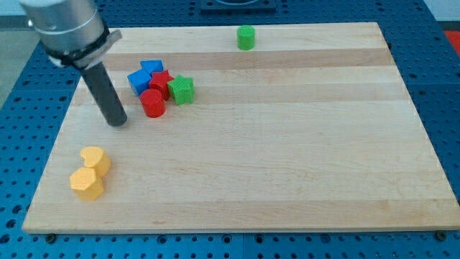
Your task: Push the red circle horizontal to the green star
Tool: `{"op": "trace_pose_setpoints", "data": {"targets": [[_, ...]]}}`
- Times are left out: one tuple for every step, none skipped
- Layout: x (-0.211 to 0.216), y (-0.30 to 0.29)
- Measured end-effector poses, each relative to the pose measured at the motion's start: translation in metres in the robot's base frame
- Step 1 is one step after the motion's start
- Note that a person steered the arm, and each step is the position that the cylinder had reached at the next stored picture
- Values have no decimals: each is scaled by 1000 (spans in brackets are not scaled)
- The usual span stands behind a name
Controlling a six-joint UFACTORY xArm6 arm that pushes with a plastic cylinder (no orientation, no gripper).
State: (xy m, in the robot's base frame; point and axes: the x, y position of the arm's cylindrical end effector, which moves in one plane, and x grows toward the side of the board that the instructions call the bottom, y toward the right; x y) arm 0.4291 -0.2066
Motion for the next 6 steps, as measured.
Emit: {"op": "trace_pose_setpoints", "data": {"targets": [[-39, 7], [-59, 35], [-57, 66], [-39, 72], [-35, 63], [-31, 47]]}}
